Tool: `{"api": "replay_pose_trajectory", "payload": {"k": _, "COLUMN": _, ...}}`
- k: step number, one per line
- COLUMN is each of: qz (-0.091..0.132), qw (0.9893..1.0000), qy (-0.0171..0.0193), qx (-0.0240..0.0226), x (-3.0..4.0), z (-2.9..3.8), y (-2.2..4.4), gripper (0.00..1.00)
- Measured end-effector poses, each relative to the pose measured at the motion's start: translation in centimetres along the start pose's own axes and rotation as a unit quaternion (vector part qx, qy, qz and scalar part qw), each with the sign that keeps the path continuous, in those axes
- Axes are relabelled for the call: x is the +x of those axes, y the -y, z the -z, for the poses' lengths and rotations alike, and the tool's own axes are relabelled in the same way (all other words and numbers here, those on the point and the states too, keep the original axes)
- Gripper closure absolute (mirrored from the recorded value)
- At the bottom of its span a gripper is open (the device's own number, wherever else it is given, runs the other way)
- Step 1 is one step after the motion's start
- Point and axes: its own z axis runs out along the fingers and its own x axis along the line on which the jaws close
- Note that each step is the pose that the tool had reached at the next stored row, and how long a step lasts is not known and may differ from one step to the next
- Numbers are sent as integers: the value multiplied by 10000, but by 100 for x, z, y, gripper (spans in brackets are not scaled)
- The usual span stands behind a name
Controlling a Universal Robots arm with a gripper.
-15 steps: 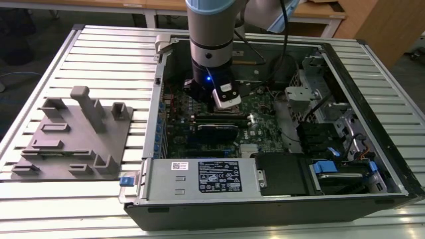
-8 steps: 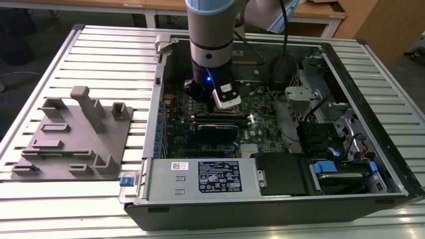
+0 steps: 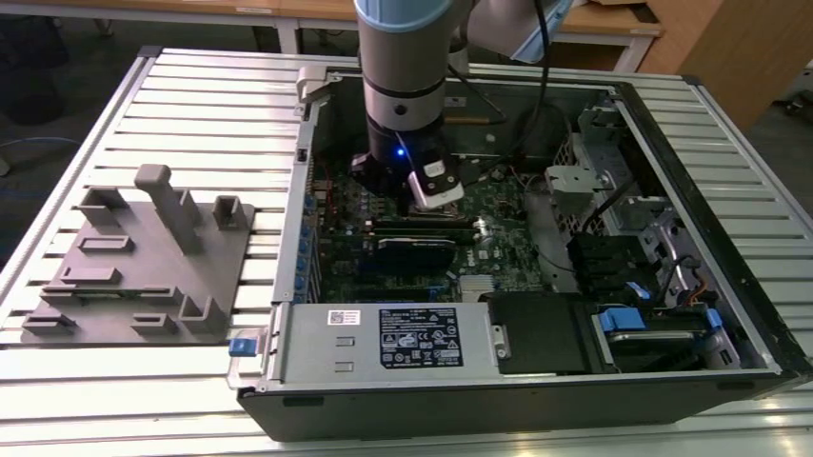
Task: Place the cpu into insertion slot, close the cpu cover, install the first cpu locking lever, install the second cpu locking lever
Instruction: 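Install the second cpu locking lever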
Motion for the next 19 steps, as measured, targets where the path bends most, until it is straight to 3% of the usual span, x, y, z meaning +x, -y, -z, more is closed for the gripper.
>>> {"api": "replay_pose_trajectory", "payload": {"k": 6, "qz": 77, "qw": 10000, "qy": -13, "qx": -40, "x": 7, "z": -15, "y": 21, "gripper": 89}}
{"api": "replay_pose_trajectory", "payload": {"k": 8, "qz": 79, "qw": 9999, "qy": -20, "qx": -88, "x": 6, "z": -15, "y": 25, "gripper": 89}}
{"api": "replay_pose_trajectory", "payload": {"k": 11, "qz": 73, "qw": 9997, "qy": -35, "qx": -215, "x": 5, "z": -14, "y": 35, "gripper": 89}}
{"api": "replay_pose_trajectory", "payload": {"k": 12, "qz": 72, "qw": 9997, "qy": -38, "qx": -237, "x": 4, "z": -14, "y": 39, "gripper": 89}}
{"api": "replay_pose_trajectory", "payload": {"k": 19, "qz": 70, "qw": 9995, "qy": -46, "qx": -301, "x": -1, "z": -19, "y": 93, "gripper": 89}}
